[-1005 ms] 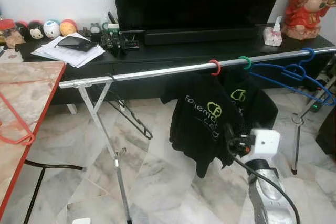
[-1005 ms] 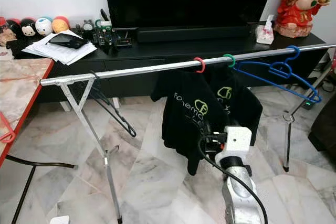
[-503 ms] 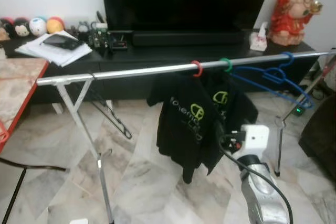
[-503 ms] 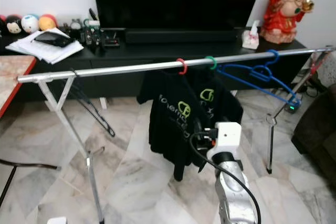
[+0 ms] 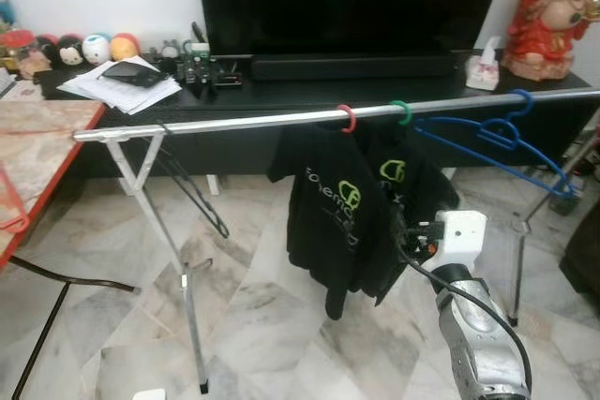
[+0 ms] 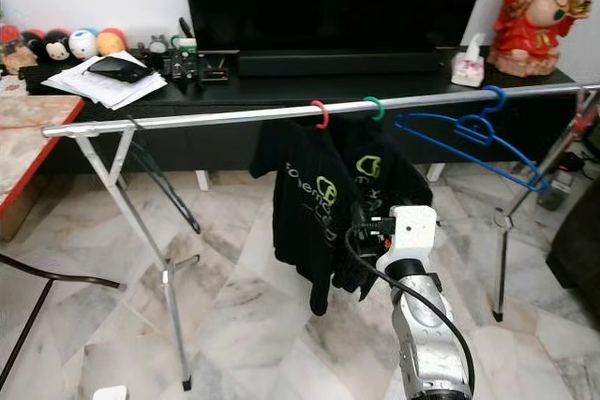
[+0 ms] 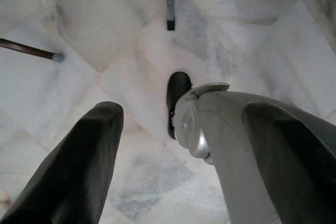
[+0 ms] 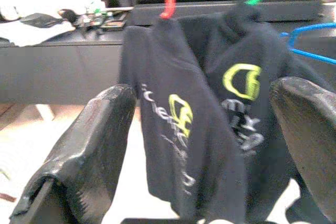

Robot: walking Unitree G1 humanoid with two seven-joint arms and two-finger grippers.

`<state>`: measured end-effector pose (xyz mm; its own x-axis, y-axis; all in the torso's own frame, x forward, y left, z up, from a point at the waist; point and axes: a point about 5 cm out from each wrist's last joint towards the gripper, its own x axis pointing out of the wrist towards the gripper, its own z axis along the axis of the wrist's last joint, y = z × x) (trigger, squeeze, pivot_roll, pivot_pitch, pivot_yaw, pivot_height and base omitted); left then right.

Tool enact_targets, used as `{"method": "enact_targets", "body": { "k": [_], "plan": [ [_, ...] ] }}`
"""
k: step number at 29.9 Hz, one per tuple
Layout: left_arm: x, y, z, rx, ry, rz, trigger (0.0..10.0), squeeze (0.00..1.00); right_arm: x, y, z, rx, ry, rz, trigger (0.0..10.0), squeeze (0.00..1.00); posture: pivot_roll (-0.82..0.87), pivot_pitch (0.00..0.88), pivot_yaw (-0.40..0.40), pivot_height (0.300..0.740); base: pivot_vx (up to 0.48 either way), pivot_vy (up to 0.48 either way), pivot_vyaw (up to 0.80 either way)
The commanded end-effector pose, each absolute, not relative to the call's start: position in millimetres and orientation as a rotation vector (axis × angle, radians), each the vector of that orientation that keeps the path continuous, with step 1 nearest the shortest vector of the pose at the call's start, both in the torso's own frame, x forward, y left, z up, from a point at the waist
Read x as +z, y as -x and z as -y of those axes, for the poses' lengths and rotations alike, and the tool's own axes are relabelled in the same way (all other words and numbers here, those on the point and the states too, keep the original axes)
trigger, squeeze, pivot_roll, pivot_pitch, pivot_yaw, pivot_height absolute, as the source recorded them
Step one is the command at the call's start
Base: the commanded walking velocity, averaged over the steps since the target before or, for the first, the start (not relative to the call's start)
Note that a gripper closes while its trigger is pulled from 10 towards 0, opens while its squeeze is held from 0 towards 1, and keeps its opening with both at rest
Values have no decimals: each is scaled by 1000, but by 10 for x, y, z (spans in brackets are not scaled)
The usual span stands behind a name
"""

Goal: Hang hanger

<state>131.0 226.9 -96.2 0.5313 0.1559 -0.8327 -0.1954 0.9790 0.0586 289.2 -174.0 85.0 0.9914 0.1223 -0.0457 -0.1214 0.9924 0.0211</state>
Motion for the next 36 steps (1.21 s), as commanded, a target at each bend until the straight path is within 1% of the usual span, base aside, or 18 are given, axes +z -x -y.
{"method": "enact_targets", "body": {
  "k": [1,3,7,13,24,28,30,32,36],
  "plan": [
    [-969,-1290,-2284,224,58,-1002,10000,0,859,-2916,1734,144,5,-61,10000,0,-66,0,-35,740,281,0,0],
    [-969,-1291,-2284,224,58,-1002,10000,0,863,-2916,1731,145,6,-56,10000,0,-68,0,-34,740,279,0,0],
    [-968,-1296,-2282,219,60,-1003,10000,0,859,-2925,1741,137,4,-60,10000,0,-66,0,-35,740,278,0,533],
    [-967,-1300,-2282,218,62,-1002,10000,0,862,-2943,1733,137,-43,-71,10000,0,-66,0,-36,740,282,0,0],
    [-966,-1307,-2276,217,67,-1001,10000,0,791,-2923,1725,138,-28,-102,10000,0,-59,0,-39,740,274,0,0],
    [-971,-1303,-2266,202,78,-1009,10000,0,733,-2874,1757,146,-19,-155,10000,0,-62,0,-39,740,62,0,0],
    [-970,-1306,-2267,199,77,-1008,10000,0,648,-2836,1814,153,57,-225,10000,0,-66,0,-37,740,0,0,0],
    [-972,-1303,-2265,199,79,-1014,10000,0,581,-2817,1852,146,42,-274,10000,0,-69,0,-36,740,0,0,0],
    [-972,-1308,-2262,192,76,-1018,10000,0,508,-2821,1816,228,58,-335,10000,0,-69,0,-34,740,0,0,0]
  ]
}}
